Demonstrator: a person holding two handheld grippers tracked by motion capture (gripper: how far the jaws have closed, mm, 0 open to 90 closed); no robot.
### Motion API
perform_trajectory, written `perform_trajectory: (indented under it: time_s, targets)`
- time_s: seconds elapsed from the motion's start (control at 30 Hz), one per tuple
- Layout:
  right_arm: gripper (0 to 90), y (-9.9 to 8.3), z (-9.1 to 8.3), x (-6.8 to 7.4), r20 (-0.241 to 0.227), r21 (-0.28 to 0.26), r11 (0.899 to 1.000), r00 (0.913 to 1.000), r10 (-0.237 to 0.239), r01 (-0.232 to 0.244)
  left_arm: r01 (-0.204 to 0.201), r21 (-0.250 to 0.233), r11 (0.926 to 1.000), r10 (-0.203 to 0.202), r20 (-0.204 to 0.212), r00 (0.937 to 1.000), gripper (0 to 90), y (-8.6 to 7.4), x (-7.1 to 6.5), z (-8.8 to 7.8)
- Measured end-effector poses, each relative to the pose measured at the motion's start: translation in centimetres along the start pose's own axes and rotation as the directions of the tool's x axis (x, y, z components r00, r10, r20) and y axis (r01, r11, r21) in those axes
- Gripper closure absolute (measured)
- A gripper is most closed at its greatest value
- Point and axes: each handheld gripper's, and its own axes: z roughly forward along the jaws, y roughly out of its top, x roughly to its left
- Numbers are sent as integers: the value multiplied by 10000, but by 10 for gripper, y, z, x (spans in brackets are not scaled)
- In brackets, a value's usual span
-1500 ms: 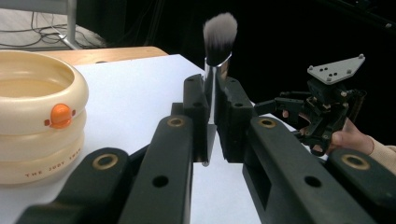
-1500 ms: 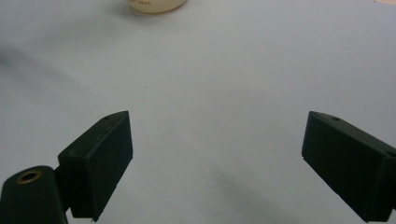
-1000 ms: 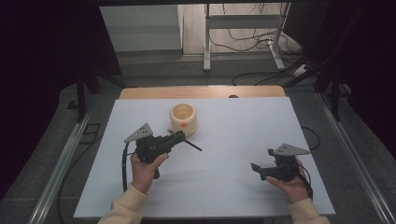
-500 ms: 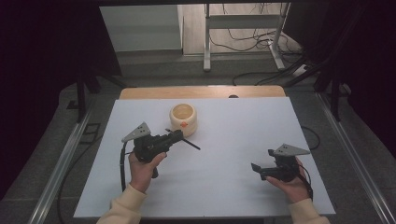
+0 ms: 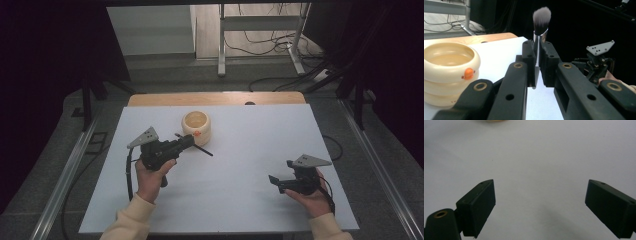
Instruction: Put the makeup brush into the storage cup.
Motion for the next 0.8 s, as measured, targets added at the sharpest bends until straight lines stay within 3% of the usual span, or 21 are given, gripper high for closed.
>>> perform_trajectory:
  time_s: [0.47,0.8]
  targets:
    - [95,0,1,0,5,63,10000,10000,-31,31,26,-131,9999,-29,-269,9996,830,19,10,3]
    - [95,0,1,0,3,117,9999,10000,-23,23,211,-181,9996,-223,-691,9974,830,30,28,6]
